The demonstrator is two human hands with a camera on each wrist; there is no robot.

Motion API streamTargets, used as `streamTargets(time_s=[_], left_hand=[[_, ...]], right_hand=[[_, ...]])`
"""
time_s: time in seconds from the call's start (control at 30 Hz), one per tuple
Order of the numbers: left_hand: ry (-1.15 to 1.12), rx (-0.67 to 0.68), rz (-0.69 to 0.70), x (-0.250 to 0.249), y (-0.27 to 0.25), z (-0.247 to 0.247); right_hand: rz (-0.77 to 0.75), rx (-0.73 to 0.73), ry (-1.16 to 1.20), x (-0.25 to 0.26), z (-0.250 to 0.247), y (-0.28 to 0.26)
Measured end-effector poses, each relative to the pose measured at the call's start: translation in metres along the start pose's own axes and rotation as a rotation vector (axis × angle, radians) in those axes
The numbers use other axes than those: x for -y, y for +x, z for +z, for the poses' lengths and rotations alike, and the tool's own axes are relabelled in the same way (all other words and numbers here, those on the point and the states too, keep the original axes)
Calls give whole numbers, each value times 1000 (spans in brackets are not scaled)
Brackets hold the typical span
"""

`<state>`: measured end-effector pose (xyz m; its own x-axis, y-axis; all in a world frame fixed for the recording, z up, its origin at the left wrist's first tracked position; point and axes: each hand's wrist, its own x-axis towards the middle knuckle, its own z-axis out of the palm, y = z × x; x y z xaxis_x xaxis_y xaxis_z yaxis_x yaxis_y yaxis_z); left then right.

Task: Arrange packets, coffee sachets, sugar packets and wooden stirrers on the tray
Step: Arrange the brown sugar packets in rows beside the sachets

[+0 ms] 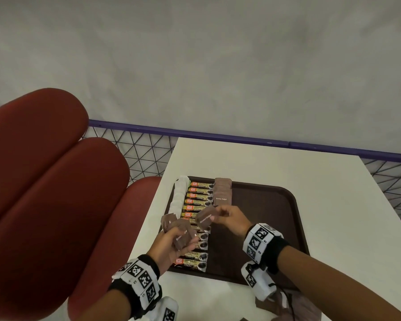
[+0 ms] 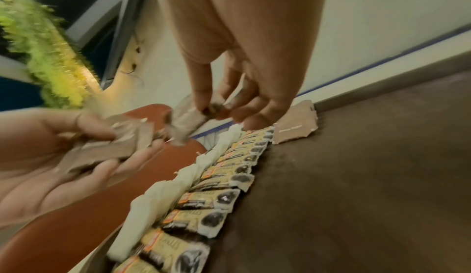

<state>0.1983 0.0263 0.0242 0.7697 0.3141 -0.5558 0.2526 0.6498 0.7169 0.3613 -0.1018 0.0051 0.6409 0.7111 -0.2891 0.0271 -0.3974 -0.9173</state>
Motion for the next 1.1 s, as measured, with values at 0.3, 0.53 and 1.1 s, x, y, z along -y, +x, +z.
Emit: streamTargets(time_s=[0.3, 0.53, 1.1], left_hand=[[91, -101, 21, 3, 6, -21], [78, -99, 45, -2, 10, -25], [77, -54, 16, -6, 10, -24]], right_hand=[[265, -420, -125, -27, -23, 37], [382, -435, -159, -32, -12, 55], [387, -506, -411, -25, -10, 50]])
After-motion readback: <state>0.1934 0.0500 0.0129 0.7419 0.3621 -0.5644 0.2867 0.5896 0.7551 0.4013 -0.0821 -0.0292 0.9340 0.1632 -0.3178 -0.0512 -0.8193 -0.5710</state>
